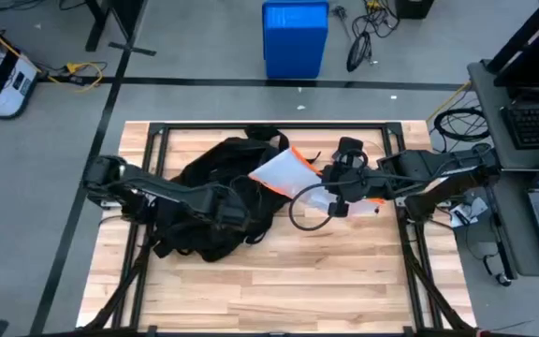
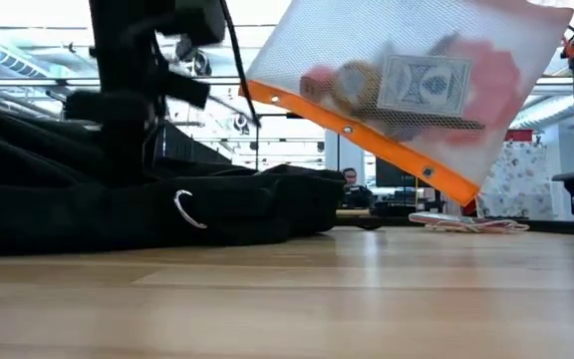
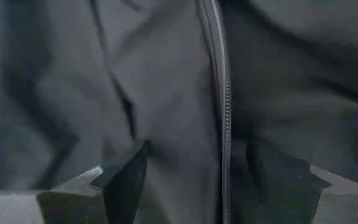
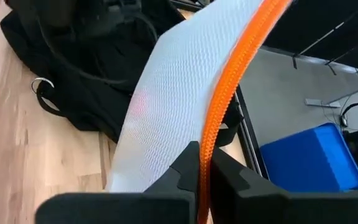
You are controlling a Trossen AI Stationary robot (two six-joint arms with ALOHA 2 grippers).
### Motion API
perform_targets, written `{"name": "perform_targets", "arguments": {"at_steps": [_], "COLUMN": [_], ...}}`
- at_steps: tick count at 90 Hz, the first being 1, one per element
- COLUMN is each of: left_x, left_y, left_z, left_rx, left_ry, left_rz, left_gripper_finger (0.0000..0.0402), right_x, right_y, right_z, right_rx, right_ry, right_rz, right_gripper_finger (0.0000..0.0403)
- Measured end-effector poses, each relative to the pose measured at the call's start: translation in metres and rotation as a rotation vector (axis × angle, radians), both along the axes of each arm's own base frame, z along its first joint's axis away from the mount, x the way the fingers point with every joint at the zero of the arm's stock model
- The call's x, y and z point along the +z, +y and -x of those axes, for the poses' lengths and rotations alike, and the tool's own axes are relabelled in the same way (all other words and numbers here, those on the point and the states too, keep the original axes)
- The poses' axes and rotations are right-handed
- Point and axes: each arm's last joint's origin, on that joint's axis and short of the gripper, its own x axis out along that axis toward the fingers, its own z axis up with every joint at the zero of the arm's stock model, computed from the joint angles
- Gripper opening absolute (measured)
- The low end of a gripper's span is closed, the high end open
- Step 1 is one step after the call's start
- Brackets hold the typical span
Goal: Unpack backpack
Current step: Put the orange zip bag into the black backpack
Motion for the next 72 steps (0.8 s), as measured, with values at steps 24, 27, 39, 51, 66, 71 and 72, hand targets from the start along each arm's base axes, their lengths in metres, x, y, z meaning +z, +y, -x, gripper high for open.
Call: {"name": "perform_targets", "arguments": {"at_steps": [24, 27, 39, 51, 66, 71, 72], "left_x": [-0.027, -0.026, -0.017, -0.003, 0.015, 0.02, 0.02], "left_y": [-0.001, -0.002, -0.01, -0.027, -0.051, -0.06, -0.062], "left_z": [-0.009, -0.009, -0.014, -0.023, -0.038, -0.042, -0.043], "left_rx": [0.074, 0.081, 0.085, 0.029, -0.061, -0.103, -0.11], "left_ry": [0.066, 0.05, -0.066, -0.21, -0.382, -0.436, -0.448], "left_rz": [-0.034, -0.033, 0.004, 0.046, 0.123, 0.153, 0.159], "left_gripper_finger": [0.0166, 0.0137, 0.0021, 0.001, 0.0001, 0.0001, 0.0], "right_x": [-0.001, -0.001, 0.001, 0.01, 0.026, 0.031, 0.032], "right_y": [0.0, 0.0, -0.001, -0.002, -0.004, -0.005, -0.005], "right_z": [0.0, 0.001, 0.003, 0.007, 0.012, 0.014, 0.014], "right_rx": [0.008, 0.008, 0.017, 0.04, 0.083, 0.095, 0.098], "right_ry": [0.011, 0.011, 0.01, -0.044, -0.158, -0.193, -0.199], "right_rz": [-0.007, -0.006, 0.006, 0.019, 0.047, 0.06, 0.063], "right_gripper_finger": [0.0, 0.0, 0.0, 0.0, 0.0, 0.0, 0.0]}}
